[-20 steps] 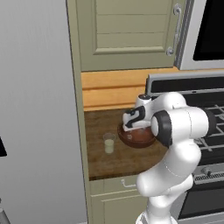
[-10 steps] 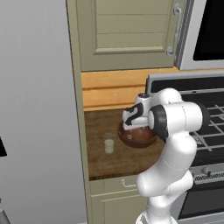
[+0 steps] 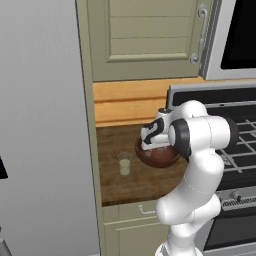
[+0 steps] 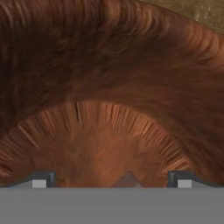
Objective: Grab a lemon wedge from the fridge and one ice cube from the ice bowl, and put them in the glass of lemonade.
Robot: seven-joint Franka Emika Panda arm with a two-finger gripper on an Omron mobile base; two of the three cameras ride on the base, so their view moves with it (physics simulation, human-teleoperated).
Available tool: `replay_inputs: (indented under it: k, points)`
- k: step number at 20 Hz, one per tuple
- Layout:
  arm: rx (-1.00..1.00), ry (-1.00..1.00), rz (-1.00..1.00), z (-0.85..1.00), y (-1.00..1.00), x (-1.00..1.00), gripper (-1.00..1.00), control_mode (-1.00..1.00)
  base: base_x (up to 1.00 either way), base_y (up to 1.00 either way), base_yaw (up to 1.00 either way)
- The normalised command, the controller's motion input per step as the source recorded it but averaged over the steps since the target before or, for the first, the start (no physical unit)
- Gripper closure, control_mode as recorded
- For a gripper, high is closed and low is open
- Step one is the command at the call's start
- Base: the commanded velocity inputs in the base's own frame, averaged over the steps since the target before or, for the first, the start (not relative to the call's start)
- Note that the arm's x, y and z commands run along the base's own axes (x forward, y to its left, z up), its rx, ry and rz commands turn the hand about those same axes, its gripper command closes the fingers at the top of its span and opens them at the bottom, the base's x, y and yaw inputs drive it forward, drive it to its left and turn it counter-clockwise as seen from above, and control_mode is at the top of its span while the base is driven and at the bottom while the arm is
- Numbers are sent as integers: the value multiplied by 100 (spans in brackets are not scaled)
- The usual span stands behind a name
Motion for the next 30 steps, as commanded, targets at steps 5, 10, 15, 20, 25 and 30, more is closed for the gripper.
replay_inputs:
  k: [5, 10, 15, 20, 25, 30]
  points:
    - [0, 0, 0, 0, 0, -8, -100, -100, 0, 0, 0]
    - [0, -3, 0, 1, 0, -18, -100, -100, 0, 0, 0]
    - [0, -1, 0, 2, 0, 3, -100, -100, 0, 0, 0]
    - [0, 1, -1, -11, -1, 3, -100, -100, 0, 0, 0]
    - [0, 3, 0, -26, 0, 0, -100, -100, 0, 0, 0]
    - [0, 2, 0, -3, 0, 0, -100, -100, 0, 0, 0]
